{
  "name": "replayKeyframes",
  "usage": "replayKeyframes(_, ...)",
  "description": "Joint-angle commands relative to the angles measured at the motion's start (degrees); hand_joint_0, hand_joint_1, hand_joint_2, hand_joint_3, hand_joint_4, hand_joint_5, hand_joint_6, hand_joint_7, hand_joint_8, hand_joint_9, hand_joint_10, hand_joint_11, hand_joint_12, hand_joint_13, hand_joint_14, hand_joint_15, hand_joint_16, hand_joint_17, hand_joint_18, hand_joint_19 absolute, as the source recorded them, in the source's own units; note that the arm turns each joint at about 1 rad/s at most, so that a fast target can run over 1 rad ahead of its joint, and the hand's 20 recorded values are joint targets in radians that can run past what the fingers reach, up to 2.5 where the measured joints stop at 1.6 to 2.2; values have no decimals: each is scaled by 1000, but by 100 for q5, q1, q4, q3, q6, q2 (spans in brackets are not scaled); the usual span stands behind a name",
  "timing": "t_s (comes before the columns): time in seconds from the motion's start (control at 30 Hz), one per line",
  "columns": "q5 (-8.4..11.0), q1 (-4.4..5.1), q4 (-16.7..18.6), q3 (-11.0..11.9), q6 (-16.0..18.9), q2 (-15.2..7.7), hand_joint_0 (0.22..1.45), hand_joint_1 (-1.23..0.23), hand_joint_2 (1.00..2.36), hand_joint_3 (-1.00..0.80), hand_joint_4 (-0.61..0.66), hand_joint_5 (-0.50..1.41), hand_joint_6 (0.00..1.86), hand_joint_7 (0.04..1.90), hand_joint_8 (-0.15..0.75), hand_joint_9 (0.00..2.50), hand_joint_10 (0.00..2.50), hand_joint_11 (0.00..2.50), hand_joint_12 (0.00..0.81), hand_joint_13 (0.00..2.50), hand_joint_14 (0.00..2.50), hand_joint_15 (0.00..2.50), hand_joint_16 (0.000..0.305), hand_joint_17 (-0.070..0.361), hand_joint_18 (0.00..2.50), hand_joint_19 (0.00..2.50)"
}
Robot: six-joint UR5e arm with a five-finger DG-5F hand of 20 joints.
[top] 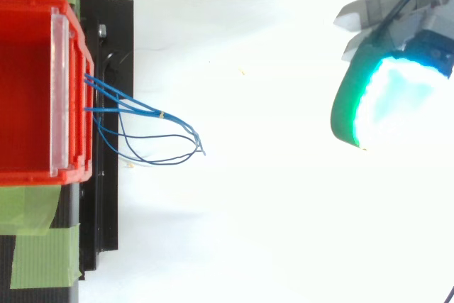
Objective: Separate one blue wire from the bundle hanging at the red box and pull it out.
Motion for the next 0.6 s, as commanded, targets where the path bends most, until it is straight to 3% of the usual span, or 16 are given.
replayKeyframes(0.0, 15, 0, -3, -2, 1, 0, 513, -533, 1000, -500, 225, -248, 501, 693, 297, 247, 5, 187, 355, 21, 4, 128, 59, 132, 0, 312)
replayKeyframes(0.4, -3, 18, 93, -2, -8, 0, 518, -540, 1000, -500, 233, -245, 502, 702, 303, 276, 5, 211, 355, 38, 4, 134, 59, 132, 0, 318)
replayKeyframes(0.57, 6, 18, 181, -2, -43, -9, 483, -608, 1000, -500, 240, -243, 502, 730, 298, 230, 6, 171, 362, 0, 4, 126, 61, 137, 0, 299)
